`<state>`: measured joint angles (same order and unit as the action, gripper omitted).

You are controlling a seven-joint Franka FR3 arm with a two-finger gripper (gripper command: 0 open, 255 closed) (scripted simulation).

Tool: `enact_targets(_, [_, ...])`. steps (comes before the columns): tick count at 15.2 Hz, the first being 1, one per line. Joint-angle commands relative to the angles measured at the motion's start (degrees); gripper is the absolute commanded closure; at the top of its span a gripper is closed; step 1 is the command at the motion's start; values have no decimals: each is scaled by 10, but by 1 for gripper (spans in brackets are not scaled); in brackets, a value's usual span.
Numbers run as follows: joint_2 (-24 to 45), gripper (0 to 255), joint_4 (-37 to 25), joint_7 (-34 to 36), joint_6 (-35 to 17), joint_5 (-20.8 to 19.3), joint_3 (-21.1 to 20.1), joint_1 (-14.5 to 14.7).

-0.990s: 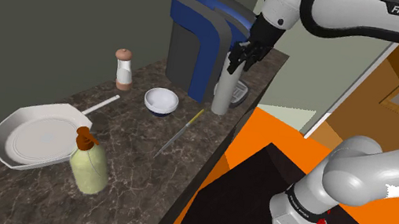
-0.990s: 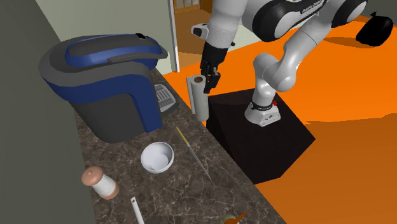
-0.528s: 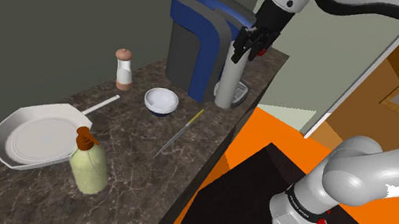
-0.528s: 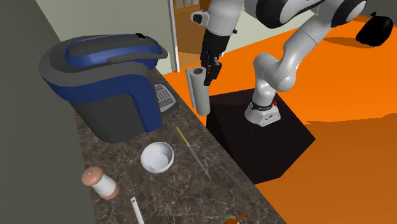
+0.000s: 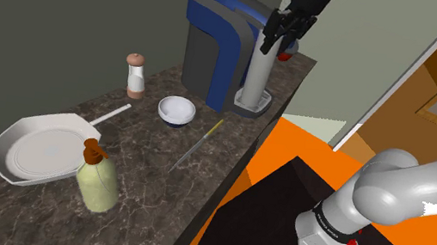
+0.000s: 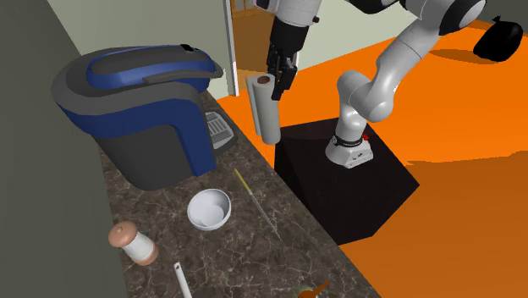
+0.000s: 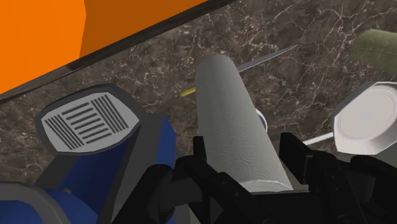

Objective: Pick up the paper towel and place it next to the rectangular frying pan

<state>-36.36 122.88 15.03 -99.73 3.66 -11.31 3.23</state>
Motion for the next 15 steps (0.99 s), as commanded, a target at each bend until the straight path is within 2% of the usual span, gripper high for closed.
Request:
enact_targets(1, [8, 255, -22, 1, 15, -1, 0, -1])
enact_targets(5, [18, 255, -60, 1, 42, -3, 1, -3])
enact_targets(10, [73, 255, -111, 70, 36, 2, -61, 4])
enact_targets(15, [144, 255, -179, 143, 35, -10, -126, 8])
